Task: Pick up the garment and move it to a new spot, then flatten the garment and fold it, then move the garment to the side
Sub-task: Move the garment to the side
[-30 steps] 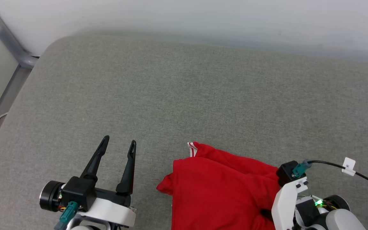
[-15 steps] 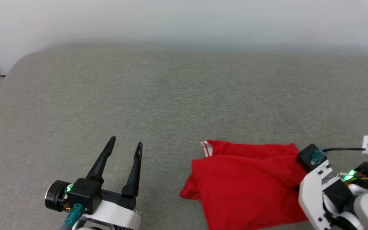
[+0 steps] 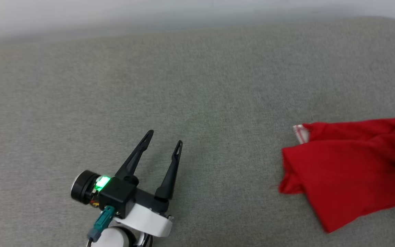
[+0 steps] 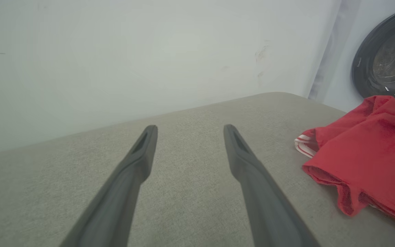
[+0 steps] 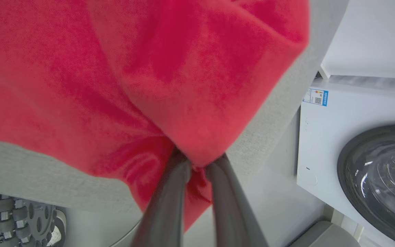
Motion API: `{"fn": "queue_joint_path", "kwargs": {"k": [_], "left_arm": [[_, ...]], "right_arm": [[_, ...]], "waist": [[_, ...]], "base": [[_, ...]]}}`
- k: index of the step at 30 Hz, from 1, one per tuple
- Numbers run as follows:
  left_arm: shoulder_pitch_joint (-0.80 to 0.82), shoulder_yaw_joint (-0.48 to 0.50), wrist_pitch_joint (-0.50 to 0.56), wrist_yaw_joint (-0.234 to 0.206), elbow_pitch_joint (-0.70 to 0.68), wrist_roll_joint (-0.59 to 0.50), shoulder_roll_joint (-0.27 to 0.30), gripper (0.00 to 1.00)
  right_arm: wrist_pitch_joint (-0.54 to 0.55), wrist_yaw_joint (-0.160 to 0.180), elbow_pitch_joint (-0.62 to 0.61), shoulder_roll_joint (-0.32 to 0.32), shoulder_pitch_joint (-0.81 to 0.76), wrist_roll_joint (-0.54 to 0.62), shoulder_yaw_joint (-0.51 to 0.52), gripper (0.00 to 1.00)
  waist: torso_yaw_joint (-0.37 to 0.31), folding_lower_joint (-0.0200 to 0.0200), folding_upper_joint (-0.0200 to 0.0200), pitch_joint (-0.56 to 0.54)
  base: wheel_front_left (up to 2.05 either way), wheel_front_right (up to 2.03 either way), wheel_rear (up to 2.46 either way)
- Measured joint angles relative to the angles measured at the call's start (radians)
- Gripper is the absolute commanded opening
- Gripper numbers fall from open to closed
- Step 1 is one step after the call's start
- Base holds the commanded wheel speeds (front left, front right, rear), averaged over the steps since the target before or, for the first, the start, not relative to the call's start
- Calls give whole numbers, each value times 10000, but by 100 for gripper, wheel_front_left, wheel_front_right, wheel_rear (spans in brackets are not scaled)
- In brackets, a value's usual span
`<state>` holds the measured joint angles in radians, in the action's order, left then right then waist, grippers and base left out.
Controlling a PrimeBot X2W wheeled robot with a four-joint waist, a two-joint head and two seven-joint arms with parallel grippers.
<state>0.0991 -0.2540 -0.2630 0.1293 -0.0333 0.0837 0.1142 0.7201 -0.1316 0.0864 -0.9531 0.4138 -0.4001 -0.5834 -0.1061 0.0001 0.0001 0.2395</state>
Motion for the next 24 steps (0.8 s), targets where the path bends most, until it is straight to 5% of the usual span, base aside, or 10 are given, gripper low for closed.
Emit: {"fn": "queue_joint_path", "kwargs": {"k": [8,24], "left_arm": [[1279,-807,0,2,-433,-169,337,100],[2906,-1540,0,2,-1994,-518,972,100]], "right_arm": [[-1779,0,2554,-460,951,213,1047,0],[-3787,-2,6803,583,2283,1436,4322,0]], "waist": [[-453,0,0,1333],[-718,1,-1,3568]], "base": [[0,0,0],[0,0,0]]}}
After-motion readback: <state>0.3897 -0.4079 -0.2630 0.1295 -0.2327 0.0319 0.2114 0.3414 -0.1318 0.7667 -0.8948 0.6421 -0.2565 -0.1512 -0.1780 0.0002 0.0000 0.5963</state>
